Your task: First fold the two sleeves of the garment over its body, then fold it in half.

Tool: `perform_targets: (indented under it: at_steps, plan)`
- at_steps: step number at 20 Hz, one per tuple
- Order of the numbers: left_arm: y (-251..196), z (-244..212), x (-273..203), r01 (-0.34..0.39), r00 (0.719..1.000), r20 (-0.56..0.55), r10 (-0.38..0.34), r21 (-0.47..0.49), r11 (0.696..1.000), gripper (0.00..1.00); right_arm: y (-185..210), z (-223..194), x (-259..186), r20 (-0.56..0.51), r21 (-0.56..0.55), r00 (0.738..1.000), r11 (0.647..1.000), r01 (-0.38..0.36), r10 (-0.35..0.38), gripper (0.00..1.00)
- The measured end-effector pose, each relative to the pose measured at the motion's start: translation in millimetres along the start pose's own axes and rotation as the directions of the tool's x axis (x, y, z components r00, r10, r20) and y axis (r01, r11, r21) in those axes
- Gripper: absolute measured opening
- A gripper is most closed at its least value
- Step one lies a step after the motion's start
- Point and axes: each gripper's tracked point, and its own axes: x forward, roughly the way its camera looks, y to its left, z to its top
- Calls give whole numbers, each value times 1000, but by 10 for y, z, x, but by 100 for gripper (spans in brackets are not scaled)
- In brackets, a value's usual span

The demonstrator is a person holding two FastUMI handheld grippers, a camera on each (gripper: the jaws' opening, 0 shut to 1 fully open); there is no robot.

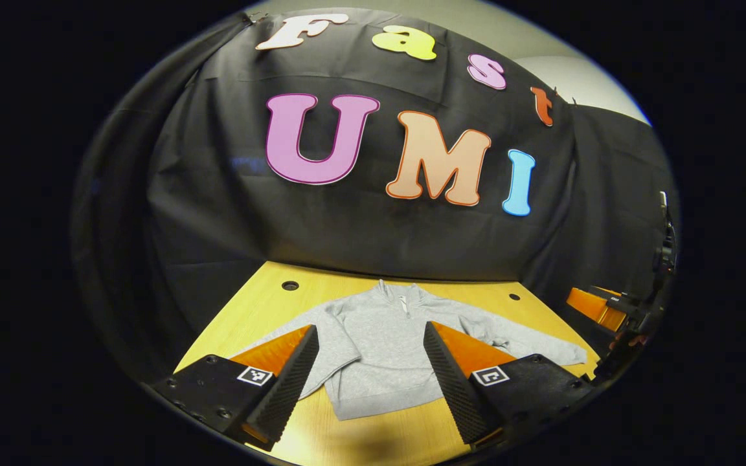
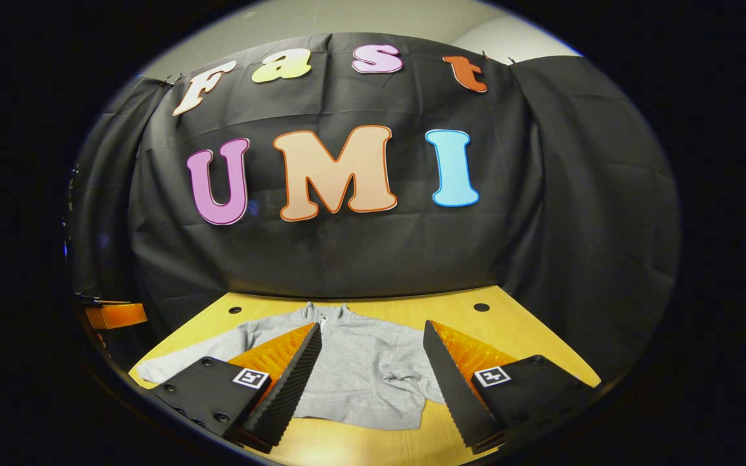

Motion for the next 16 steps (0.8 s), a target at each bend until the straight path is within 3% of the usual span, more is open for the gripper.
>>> perform_targets:
  at_steps: [7, 12, 16]
  plan:
    - [-6, -52, 79, 25, 1000, -19, -25, 7, 1000, 95, -407, -85, 13, -16, 34, 995, 995, 94, -94, 99]
    - [-17, -72, 145, 29, 999, -31, -29, -9, 1000, 95, -1361, -303, -71, -47, -46, 964, 965, 259, -261, 99]
    - [-22, -104, 175, 19, 999, -43, -20, -16, 1000, 95, -2192, -610, -168, -107, -26, 920, 926, 377, -377, 99]
